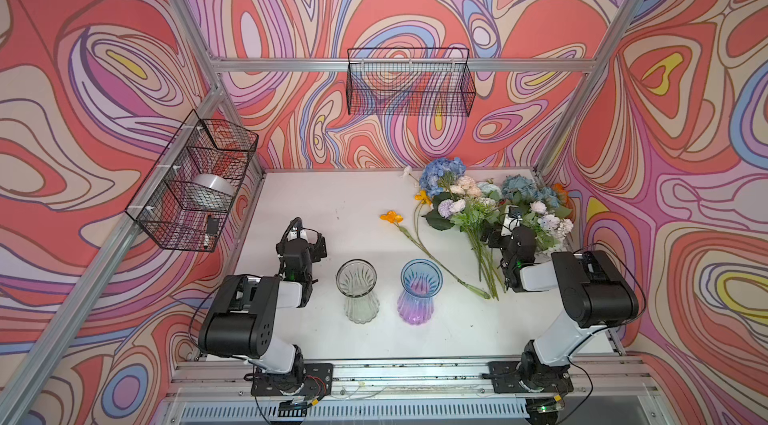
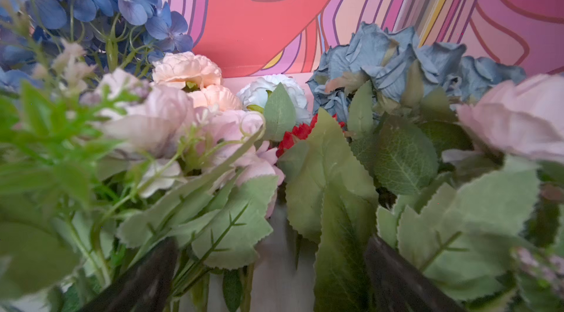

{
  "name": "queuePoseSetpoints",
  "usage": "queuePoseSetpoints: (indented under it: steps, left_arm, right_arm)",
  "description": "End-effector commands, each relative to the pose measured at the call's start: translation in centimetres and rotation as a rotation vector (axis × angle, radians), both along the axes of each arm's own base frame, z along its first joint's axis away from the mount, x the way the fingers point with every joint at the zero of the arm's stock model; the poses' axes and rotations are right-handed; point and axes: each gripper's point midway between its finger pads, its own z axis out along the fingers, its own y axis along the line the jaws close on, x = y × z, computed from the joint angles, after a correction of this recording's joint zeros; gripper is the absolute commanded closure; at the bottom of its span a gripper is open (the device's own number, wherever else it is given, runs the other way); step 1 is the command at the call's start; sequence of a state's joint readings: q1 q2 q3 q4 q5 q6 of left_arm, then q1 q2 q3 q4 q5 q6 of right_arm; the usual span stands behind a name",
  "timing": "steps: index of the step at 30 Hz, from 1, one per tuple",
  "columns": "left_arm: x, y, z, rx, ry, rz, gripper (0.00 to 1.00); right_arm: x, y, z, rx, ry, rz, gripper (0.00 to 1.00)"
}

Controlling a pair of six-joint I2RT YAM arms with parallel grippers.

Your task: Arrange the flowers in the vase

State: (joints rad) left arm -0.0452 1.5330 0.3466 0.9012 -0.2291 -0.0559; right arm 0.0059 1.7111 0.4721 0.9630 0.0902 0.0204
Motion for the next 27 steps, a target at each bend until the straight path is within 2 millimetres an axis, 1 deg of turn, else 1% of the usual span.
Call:
queuePoseSetpoints:
  steps: [1,27]
  left_arm:
    - [0.56,0.17,0.76,0.011,-0.026,0.007,0.00]
    - [0.62,0.07,0.64,0.014,-0.020,0.000,0.00]
  right_arm:
    - [-0.11,-0.08,-0.29,0.005,0.010,-0.007,0.02]
    - [-0.06,0.00,-0.39,0.008,0.015,-0.002,0.02]
